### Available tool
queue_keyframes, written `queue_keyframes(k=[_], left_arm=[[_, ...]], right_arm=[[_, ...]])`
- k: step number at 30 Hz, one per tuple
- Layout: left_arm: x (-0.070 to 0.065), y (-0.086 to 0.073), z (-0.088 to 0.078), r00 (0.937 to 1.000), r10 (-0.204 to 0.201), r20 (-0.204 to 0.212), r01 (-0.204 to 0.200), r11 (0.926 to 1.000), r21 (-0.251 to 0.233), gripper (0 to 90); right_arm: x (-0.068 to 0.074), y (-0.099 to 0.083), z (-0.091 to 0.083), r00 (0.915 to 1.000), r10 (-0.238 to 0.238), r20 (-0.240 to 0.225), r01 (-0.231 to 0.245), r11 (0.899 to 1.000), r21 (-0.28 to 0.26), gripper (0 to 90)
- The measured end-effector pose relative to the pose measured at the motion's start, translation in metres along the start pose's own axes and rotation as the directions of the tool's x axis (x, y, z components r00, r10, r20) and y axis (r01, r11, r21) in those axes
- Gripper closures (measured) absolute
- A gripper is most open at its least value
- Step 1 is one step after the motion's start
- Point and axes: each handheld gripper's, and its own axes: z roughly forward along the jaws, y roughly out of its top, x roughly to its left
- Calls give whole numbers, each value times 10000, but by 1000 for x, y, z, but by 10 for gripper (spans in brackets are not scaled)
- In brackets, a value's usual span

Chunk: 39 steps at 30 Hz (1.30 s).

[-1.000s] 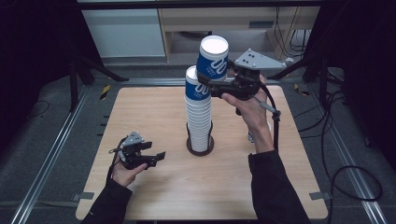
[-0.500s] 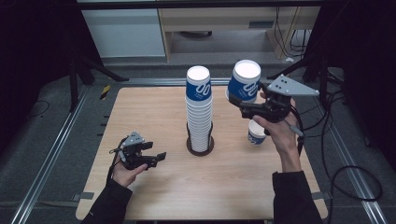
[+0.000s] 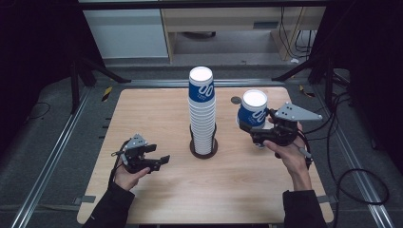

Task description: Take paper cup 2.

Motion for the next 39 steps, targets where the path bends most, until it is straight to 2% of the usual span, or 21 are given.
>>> queue_keyframes(k=[4,8,10,14,19,22,23,26,27,28,29,31,34,39], left_arm=[[-2,1,-1,9999,88,63,-88,10000,4,223],[-5,3,-1,9996,194,183,-194,9998,-6,223],[-6,3,-1,9995,246,220,-246,9997,-4,224],[-9,4,-1,9990,322,323,-323,9995,21,223],[-13,5,-1,9977,456,503,-459,9989,38,223],[-16,6,-1,9960,544,708,-547,9985,20,223],[-16,6,-1,9960,544,708,-547,9985,20,222],[-19,8,-2,9937,678,896,-684,9977,39,222],[-19,8,-2,9937,678,896,-684,9977,39,222],[-20,8,-3,9931,680,958,-684,9977,13,222],[-20,9,-3,9925,723,986,-728,9973,10,222],[-22,9,-4,9915,787,1037,-793,9968,20,223],[-25,11,-5,9900,871,1111,-876,9962,-5,222],[-29,12,-5,9869,974,1287,-979,9952,-21,222]], right_arm=[[1,-12,0,9998,-87,-180,92,9995,305,210],[4,-25,1,9978,-157,-638,198,9977,650,215],[4,-27,1,9975,-191,-679,240,9971,728,215],[10,-37,5,9933,-339,-1103,465,9924,1138,216],[14,-42,8,9893,-483,-1379,673,9883,1368,216],[19,-49,11,9817,-572,-1816,856,9846,1527,216],[19,-49,11,9817,-572,-1816,856,9846,1527,216],[24,-55,17,9715,-656,-2276,1073,9785,1760,216],[24,-55,17,9715,-656,-2276,1073,9785,1760,216],[26,-57,20,9655,-756,-2491,1251,9739,1892,216],[26,-57,20,9655,-756,-2491,1251,9739,1892,216],[29,-59,24,9583,-816,-2737,1396,9699,1997,216],[34,-62,30,9472,-994,-3048,1734,9584,2266,215],[40,-66,37,9305,-1123,-3487,2062,9473,2453,215]])
